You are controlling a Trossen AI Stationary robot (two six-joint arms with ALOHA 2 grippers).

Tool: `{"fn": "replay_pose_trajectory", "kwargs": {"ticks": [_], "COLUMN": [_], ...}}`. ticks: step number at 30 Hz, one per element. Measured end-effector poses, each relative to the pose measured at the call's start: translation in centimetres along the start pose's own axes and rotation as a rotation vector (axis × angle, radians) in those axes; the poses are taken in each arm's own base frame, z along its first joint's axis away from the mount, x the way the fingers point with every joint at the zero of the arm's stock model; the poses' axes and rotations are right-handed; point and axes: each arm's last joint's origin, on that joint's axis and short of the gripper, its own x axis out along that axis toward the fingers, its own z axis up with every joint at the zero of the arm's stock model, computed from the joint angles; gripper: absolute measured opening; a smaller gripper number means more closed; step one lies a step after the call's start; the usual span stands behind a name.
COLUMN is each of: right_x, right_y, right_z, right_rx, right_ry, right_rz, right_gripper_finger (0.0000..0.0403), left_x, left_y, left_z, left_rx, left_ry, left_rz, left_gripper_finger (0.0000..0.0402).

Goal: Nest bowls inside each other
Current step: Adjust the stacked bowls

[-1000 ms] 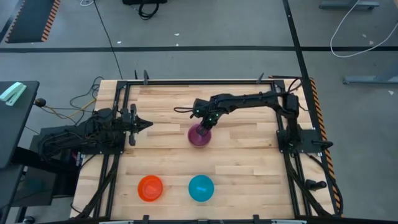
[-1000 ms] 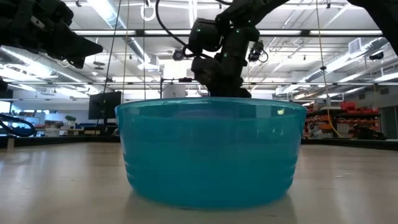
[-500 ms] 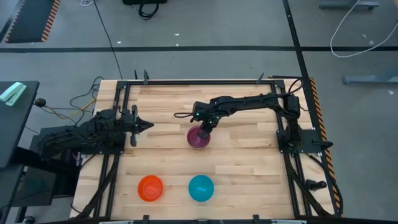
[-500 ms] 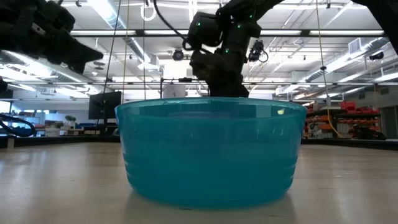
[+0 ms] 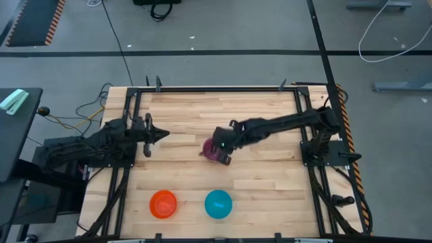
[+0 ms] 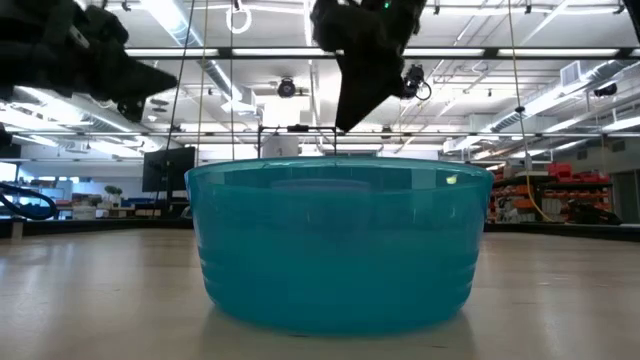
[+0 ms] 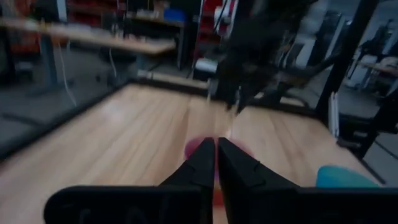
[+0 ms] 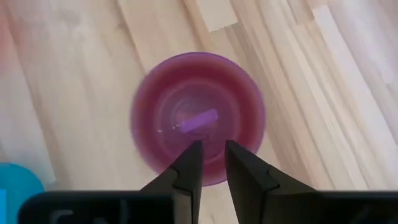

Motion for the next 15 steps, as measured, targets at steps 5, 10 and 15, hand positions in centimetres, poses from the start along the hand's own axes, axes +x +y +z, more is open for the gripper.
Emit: {"fn": "replay_pose_trajectory", "kwargs": {"ticks": [5, 10, 15], "right_x": [-1.1, -2.0, -3.1], "right_y": [3.5, 6.0, 8.6], "right_z": [-1.7, -3.2, -5.1], "right_rx": [-0.064, -0.051, -0.055], "right_ry": [-0.054, -0.092, -0.130], "right_rz": [-0.042, -0.051, -0.050], "right_gripper_finger": [0.0022, 0.0013, 0.0007], "left_x": [1.4, 2.7, 3.4], "left_y": [0.4, 0.7, 0.8], "left_z": [-1.2, -2.3, -3.4], "left_rx": [-0.052, -0.090, -0.134], "left_ry": [0.137, 0.237, 0.339], "left_rz": [0.030, 0.044, 0.004], "left_gripper_finger": [0.0007, 0.0018, 0.0023]}}
